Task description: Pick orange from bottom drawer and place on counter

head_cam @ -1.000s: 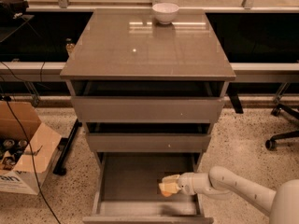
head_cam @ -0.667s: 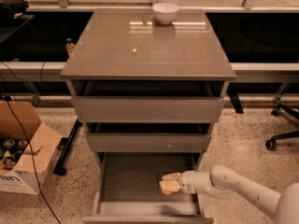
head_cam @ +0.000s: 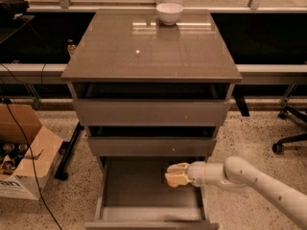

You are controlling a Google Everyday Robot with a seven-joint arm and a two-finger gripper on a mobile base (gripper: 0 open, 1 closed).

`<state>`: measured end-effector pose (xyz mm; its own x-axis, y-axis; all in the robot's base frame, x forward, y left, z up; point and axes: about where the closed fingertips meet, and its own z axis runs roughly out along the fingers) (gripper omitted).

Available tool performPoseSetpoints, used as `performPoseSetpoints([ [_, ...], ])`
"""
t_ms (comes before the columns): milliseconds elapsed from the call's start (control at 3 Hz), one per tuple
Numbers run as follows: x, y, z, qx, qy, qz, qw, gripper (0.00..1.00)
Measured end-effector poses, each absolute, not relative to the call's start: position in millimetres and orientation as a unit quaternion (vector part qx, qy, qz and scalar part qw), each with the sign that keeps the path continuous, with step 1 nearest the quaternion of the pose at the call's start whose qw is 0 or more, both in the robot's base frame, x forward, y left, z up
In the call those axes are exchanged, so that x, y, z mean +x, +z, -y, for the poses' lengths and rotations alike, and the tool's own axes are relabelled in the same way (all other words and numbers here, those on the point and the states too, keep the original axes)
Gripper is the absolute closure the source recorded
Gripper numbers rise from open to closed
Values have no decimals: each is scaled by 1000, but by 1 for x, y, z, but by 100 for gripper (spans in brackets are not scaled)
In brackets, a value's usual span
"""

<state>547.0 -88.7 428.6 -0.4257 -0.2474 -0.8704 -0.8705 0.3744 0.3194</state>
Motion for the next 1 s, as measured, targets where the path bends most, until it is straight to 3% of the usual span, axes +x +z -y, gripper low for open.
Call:
performPoseSetpoints([
  [1000,556,665,136,-469,351,-660,471,100],
])
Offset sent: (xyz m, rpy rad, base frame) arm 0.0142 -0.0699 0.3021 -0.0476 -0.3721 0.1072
